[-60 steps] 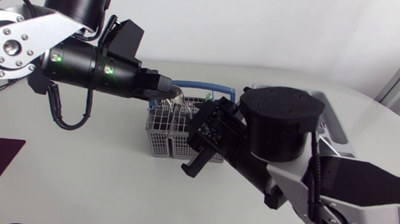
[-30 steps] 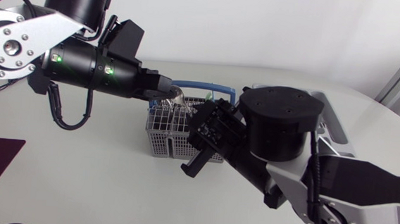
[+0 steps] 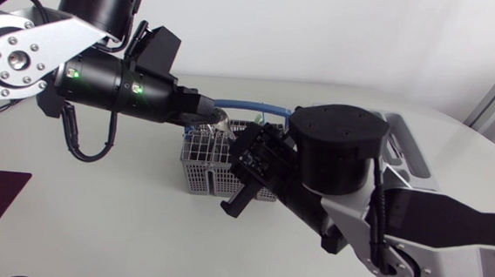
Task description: Unload the cutlery basket into the drawer organizer.
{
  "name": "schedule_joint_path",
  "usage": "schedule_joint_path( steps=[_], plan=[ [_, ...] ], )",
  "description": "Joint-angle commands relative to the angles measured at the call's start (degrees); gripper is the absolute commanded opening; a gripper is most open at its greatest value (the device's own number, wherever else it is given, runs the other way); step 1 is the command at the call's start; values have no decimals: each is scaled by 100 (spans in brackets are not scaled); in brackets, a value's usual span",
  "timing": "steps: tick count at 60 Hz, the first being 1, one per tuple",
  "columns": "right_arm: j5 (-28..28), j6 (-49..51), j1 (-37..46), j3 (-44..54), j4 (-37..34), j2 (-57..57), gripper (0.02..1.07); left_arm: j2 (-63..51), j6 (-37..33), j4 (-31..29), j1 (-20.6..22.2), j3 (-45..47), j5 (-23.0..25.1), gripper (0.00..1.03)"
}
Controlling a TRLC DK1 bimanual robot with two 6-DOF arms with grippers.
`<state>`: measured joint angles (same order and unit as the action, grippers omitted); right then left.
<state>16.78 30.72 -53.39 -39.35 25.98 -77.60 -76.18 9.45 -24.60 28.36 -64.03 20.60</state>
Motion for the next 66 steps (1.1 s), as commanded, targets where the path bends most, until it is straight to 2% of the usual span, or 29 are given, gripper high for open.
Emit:
schedule_joint_path(
  steps=[1,18,33,39,40,43,46,59,66],
  plan=[
    [1,74,48,-160,101,-115,19,-116,136,17,64,5,58,12],
    [-8,57,48,-239,92,-229,10,-116,136,17,64,40,67,12],
    [-69,57,48,-196,57,-220,9,-116,136,34,64,13,58,15],
    [-131,48,48,-152,-23,-159,9,-116,136,34,47,-83,67,37],
    [-131,48,48,-143,-31,-150,9,-116,145,34,47,-92,58,38],
    [-139,39,48,-108,-66,-97,9,-99,145,25,38,-162,67,53],
    [-148,39,48,-72,-84,-36,9,-99,153,25,12,-233,67,62],
    [-350,-57,56,112,-541,369,9,42,180,8,-243,-452,128,81],
    [-720,-84,267,279,-1016,782,10,262,145,-19,-577,-514,181,84]
  ],
)
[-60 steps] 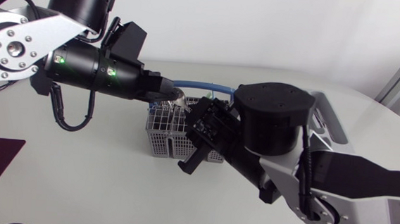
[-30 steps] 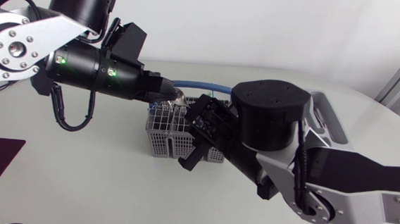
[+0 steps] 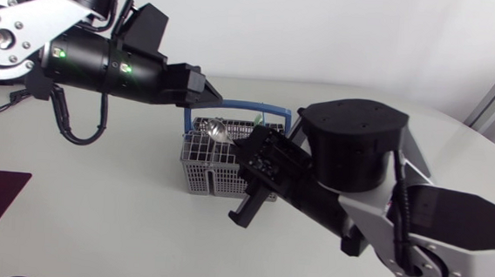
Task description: Unload the cutlery basket into the drawer organizer.
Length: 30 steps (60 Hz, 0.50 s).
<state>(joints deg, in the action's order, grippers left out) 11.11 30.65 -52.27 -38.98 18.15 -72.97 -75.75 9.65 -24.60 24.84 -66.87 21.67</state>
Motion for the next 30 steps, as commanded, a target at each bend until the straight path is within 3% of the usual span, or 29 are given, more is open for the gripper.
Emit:
schedule_joint_path(
  steps=[1,14,30],
  plan=[
    [-233,-86,217,277,-321,406,10,244,98,-27,-269,-239,74,84],
    [-1885,55,1650,655,-1701,1637,9,517,-526,-282,-964,-63,74,94],
    [-4311,1725,4542,866,-3098,1980,9,825,-1229,-221,-1280,649,57,98]
  ],
)
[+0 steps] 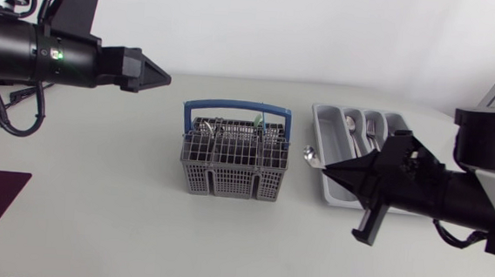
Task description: Unload the cutlery basket into the drawer organizer.
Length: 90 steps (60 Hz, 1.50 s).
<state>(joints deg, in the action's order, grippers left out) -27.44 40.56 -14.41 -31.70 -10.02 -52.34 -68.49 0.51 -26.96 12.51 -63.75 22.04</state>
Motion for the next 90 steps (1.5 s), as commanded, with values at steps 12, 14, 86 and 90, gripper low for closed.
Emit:
schedule_joint_path(
  steps=[12,14,86,90],
  plan=[
    [-1246,2308,2285,-240,-905,-1130,8,213,-675,261,-21,873,-350,98],
    [-1308,2501,2479,-354,-958,-1367,8,231,-693,314,-12,943,-403,98],
    [-218,5243,3700,-1479,-1072,-4109,75,169,-1255,1017,507,1875,-1413,98],
    [-253,4962,3481,-1312,-1116,-3722,78,160,-1247,1070,612,1848,-1413,98]
  ],
)
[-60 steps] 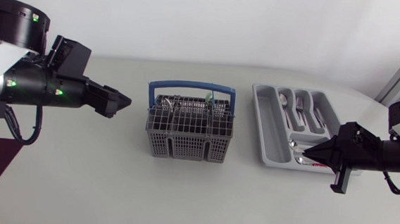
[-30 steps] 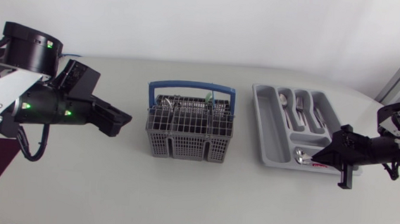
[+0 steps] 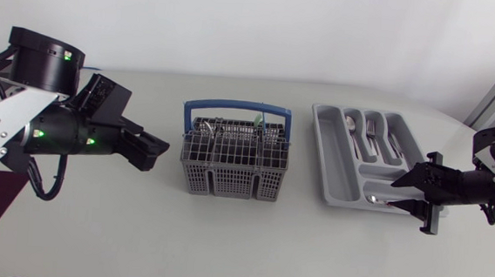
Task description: Unload the cutlery basket into the drawer organizer.
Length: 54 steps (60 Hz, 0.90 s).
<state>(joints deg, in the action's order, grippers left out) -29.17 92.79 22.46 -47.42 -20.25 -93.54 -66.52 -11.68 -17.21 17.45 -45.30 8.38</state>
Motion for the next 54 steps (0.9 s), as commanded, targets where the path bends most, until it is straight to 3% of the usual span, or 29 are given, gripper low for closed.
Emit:
schedule_joint_path(
  steps=[1,12,22,30,32,37,43,46,54],
  plan=[
    [-124,-358,-303,339,-111,565,78,-45,-18,113,136,3,-47,98],
    [-230,-2090,-1613,681,-102,1857,78,-159,114,245,478,-102,-47,98],
    [-230,-3769,-2923,655,214,2208,78,-414,254,350,663,-278,32,97],
    [-1,-4946,-3714,585,865,2199,77,-643,395,438,751,-427,67,87],
    [69,-5131,-3872,541,970,2155,73,-713,474,482,760,-480,67,78],
    [210,-5641,-4188,462,1410,2015,45,-819,579,561,804,-550,85,61],
    [394,-6027,-4390,303,1849,1690,16,-1065,738,781,812,-603,76,31],
    [403,-6107,-4452,224,1955,1496,15,-1196,773,842,804,-629,76,19],
    [579,-6317,-4566,119,2412,1074,13,-1574,808,904,812,-717,76,15]
  ],
)
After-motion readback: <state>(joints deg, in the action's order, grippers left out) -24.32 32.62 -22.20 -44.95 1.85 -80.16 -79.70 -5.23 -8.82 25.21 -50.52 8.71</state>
